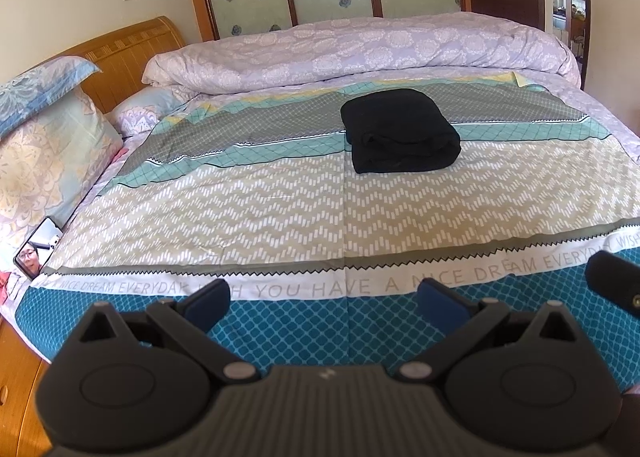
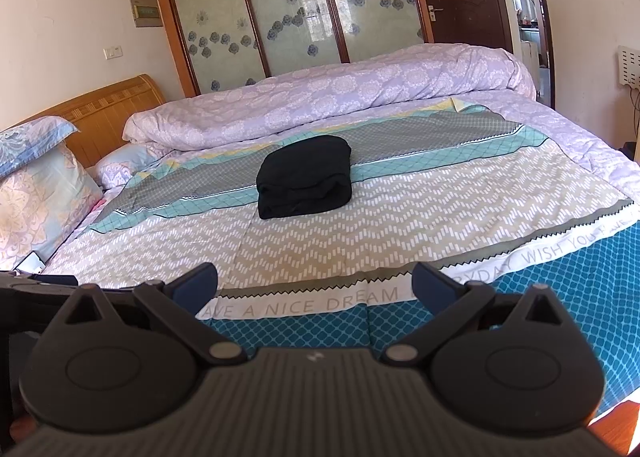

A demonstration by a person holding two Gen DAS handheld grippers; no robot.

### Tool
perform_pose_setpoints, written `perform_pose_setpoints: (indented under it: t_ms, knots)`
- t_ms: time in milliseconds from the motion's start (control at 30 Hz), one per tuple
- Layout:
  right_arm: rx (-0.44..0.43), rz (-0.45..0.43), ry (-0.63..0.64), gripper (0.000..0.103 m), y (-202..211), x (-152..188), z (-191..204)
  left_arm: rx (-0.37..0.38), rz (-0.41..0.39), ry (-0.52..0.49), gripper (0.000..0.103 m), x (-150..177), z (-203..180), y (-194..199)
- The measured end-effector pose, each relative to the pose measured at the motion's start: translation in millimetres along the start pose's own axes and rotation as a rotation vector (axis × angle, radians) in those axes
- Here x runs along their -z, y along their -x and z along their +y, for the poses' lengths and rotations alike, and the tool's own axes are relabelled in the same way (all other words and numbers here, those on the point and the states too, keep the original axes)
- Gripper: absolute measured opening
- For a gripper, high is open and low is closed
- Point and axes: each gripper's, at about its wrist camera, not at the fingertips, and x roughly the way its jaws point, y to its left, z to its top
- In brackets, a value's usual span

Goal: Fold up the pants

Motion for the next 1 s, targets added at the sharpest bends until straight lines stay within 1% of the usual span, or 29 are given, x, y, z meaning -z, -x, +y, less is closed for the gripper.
perform_pose_setpoints:
  t_ms: [400, 533, 867, 1000]
  knots:
    - [-0.001, -0.005, -0.003, 0.103, 0.8, 1.1, 2.4, -0.006, -0.037, -0.002, 0.103, 0.2, 1.9, 5.5]
    - [-0.004, -0.007, -0.002, 0.103, 1.4, 1.0, 3.6, -0.023, -0.037, -0.003, 0.103, -0.2, 1.7, 4.9]
    - [-0.006, -0.004, -0.005, 0.103, 1.1, 1.1, 4.3, -0.015, -0.037, -0.005, 0.103, -1.0, 1.2, 6.5]
    - [-0.006, -0.005, -0.007, 0.103, 0.9, 1.1, 4.3, -0.013, -0.025, 0.002, 0.103, -2.3, 1.5, 5.0]
